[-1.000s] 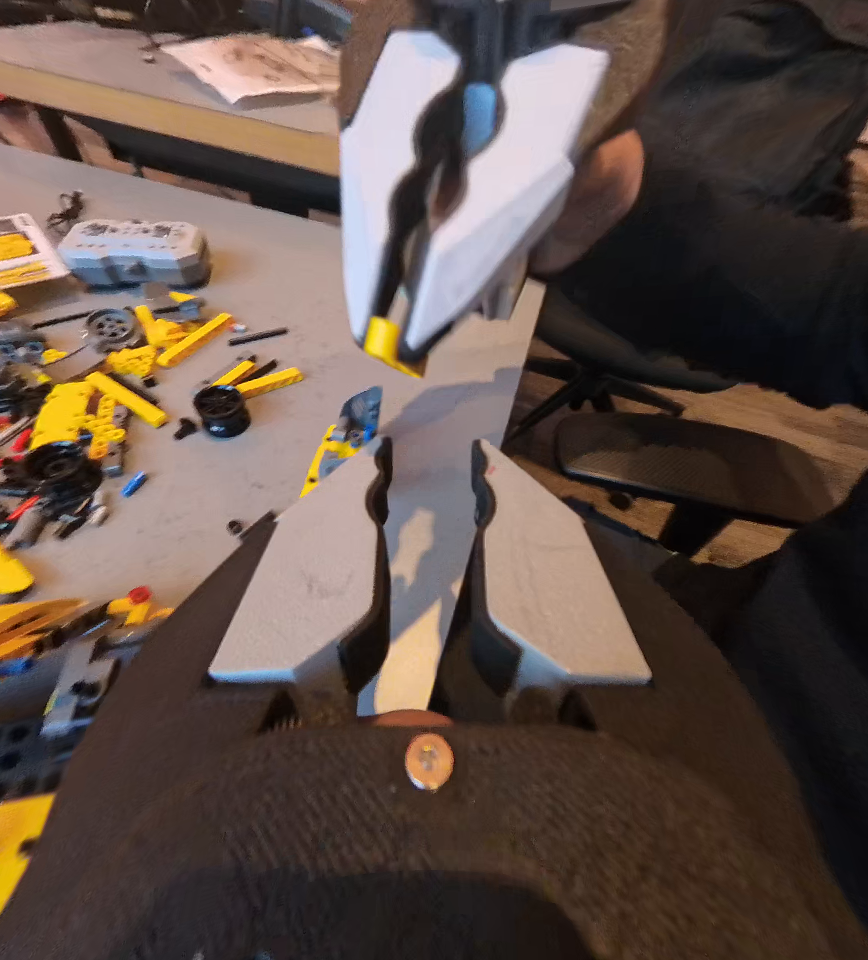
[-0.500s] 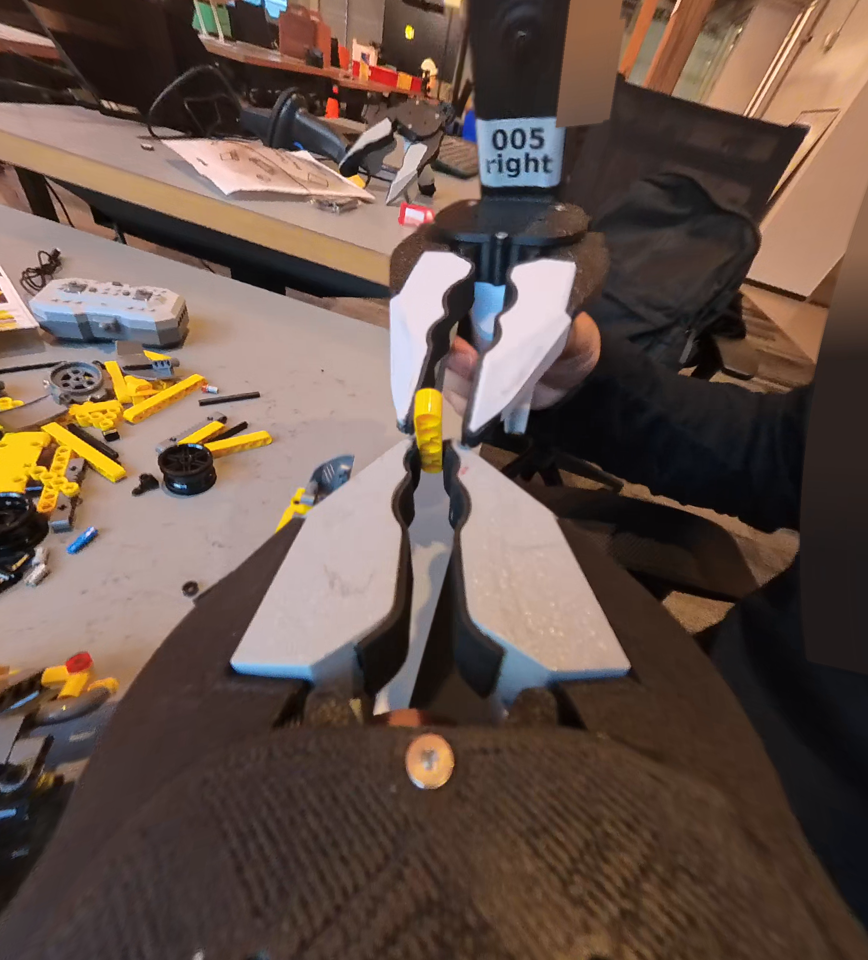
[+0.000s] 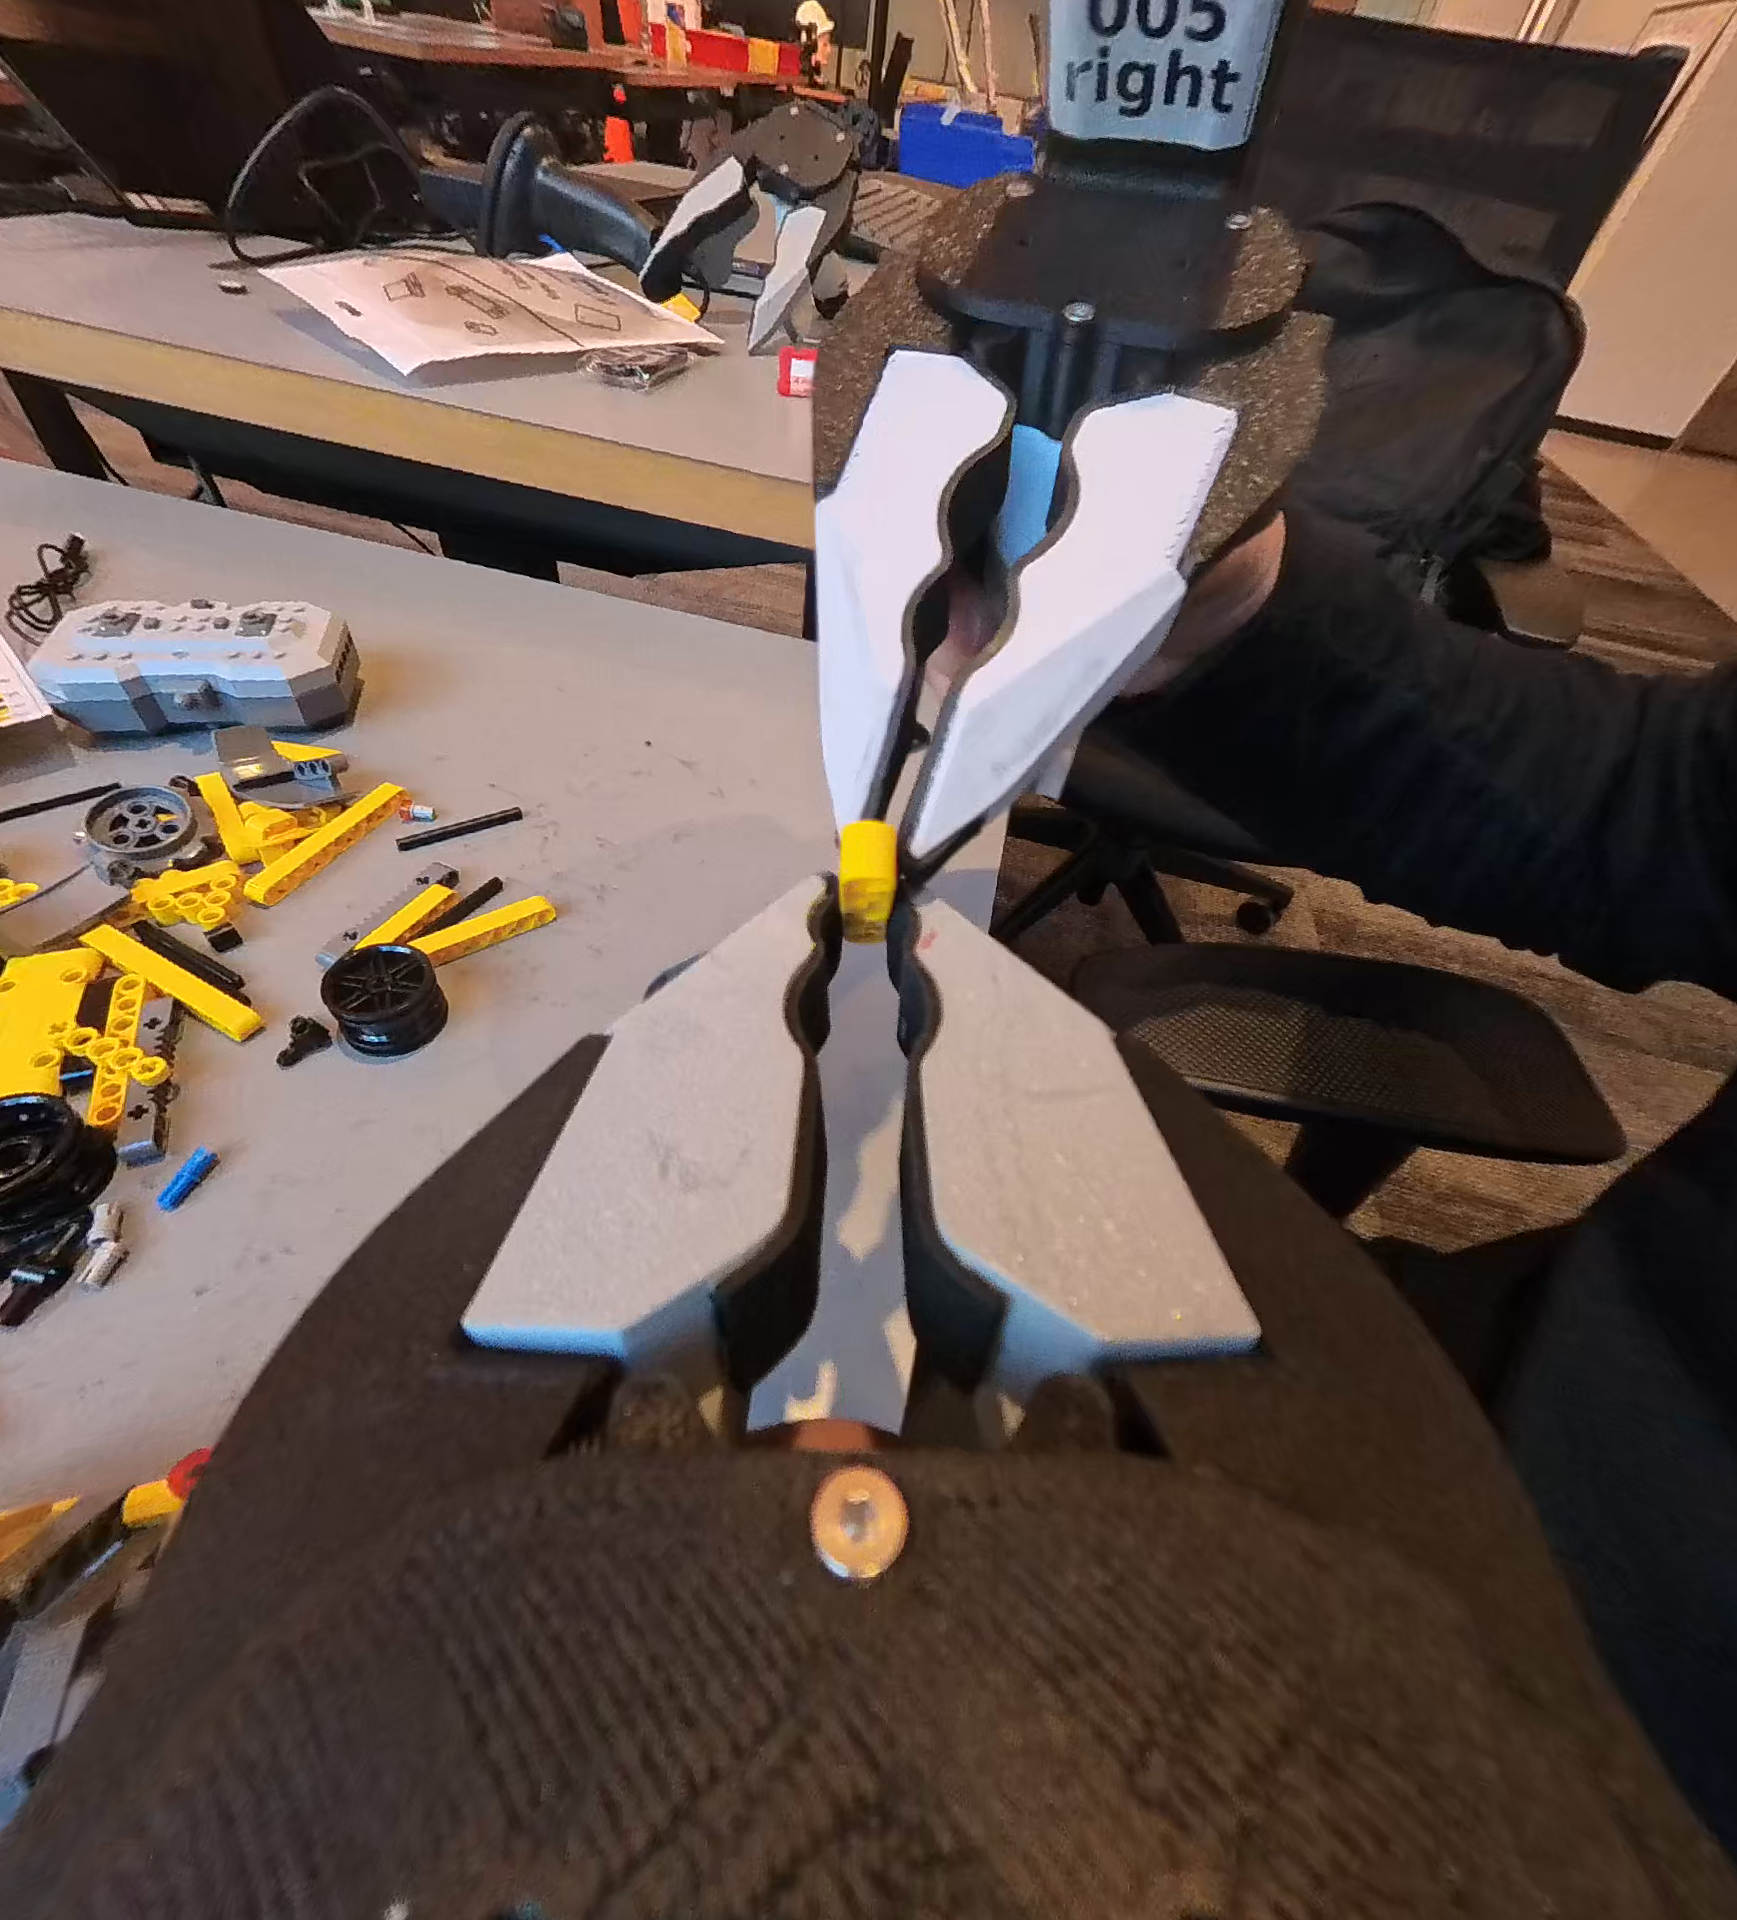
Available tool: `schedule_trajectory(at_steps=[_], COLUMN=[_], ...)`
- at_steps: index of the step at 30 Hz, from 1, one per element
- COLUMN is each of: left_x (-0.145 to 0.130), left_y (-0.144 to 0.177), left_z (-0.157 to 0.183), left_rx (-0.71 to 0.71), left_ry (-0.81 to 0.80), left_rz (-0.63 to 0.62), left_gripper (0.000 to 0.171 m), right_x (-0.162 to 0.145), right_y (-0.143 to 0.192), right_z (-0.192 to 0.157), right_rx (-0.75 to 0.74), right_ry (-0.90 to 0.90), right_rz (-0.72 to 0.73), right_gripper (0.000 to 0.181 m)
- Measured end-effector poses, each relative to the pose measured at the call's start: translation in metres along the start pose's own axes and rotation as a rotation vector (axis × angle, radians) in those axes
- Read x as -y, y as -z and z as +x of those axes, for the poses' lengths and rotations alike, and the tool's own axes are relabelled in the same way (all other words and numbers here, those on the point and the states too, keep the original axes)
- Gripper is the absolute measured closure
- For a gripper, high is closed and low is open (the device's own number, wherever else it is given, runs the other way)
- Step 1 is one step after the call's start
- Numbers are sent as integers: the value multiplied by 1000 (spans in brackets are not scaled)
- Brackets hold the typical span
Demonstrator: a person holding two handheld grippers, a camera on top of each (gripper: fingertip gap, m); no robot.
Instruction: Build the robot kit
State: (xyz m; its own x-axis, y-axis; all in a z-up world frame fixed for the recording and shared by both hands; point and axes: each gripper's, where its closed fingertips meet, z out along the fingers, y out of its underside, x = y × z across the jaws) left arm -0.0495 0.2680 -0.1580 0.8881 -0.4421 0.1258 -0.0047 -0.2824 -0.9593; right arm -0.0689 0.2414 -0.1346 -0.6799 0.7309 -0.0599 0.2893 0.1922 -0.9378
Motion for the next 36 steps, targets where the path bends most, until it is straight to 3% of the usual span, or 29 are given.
schedule_trajectory(at_steps=[7,10,15,20,36], left_x=[-4,-1,6,0,-29], left_y=[1,-2,0,-3,-14], left_z=[-26,-17,9,22,18], left_rx=[243,258,145,137,194], left_ry=[-62,-169,-359,-534,-595], left_rz=[-15,5,99,66,-178], left_gripper=[166,166,166,166,166], right_x=[-5,-5,2,-8,-31], right_y=[4,2,16,13,2], right_z=[15,7,-12,-29,-33], right_rx=[-257,-316,-241,-207,-214], right_ry=[70,153,213,359,476], right_rz=[-48,-57,-67,-191,-339], right_gripper=[168,172,173,173,172])
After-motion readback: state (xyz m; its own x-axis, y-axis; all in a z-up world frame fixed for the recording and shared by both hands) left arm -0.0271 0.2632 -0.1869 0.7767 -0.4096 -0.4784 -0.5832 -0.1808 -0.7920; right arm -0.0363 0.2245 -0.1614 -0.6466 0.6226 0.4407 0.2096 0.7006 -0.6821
